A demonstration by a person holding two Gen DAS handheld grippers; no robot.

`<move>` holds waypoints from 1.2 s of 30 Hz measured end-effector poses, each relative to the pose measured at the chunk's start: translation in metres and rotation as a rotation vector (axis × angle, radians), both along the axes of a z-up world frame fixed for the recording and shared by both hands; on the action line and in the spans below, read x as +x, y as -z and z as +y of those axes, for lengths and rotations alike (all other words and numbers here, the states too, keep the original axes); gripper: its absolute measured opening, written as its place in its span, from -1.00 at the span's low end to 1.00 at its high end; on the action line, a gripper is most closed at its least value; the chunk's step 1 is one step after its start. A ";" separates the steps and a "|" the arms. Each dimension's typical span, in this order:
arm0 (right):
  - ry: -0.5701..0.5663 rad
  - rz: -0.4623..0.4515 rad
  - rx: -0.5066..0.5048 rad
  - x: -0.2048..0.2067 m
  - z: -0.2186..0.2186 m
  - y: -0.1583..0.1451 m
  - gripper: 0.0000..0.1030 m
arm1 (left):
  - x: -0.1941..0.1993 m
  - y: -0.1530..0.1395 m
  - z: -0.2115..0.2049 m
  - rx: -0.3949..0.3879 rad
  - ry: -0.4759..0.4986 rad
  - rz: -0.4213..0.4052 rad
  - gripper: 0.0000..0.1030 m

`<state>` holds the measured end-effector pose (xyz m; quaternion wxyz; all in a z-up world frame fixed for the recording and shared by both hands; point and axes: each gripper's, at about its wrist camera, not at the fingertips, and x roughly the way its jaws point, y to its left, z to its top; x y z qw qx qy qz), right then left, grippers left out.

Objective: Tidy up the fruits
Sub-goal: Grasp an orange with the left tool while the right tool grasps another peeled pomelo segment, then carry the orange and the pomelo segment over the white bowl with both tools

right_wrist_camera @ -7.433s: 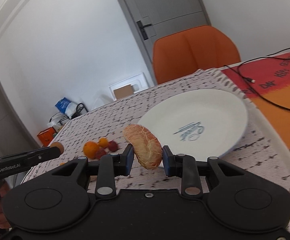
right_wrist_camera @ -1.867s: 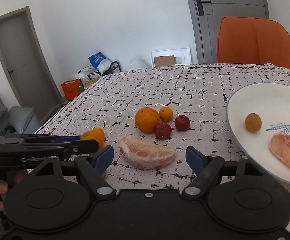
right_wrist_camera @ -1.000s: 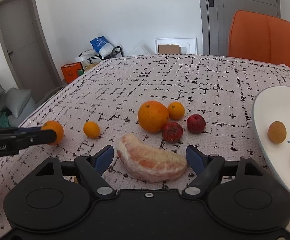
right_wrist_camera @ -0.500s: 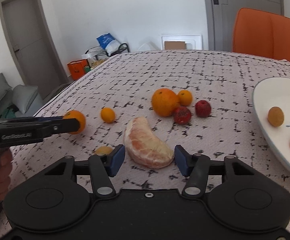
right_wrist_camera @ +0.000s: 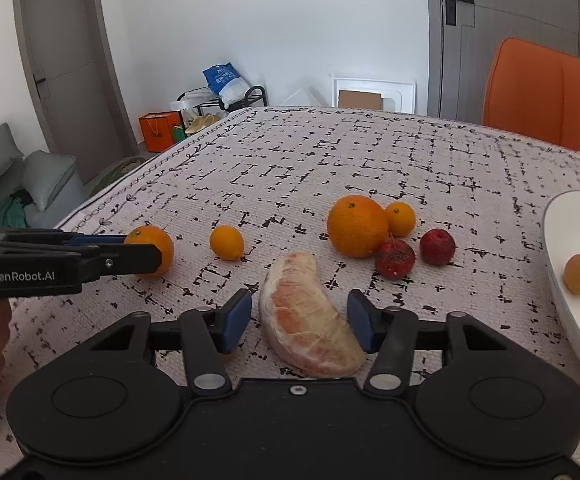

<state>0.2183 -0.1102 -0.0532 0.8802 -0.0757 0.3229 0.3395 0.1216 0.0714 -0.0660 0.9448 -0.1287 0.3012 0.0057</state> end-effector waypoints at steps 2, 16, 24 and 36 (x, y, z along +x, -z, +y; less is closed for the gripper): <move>-0.004 0.003 0.010 -0.001 -0.004 0.000 -0.17 | 0.001 -0.001 -0.001 0.003 0.002 0.001 -0.33; 0.060 -0.004 0.067 -0.010 -0.045 -0.015 -0.26 | 0.008 -0.017 -0.037 0.032 0.074 -0.035 -0.33; 0.114 -0.042 0.106 -0.014 -0.073 -0.031 -0.26 | 0.017 -0.028 -0.065 0.052 0.139 -0.061 -0.33; 0.198 -0.084 0.146 -0.018 -0.115 -0.042 -0.26 | 0.028 -0.039 -0.106 0.087 0.222 -0.088 -0.33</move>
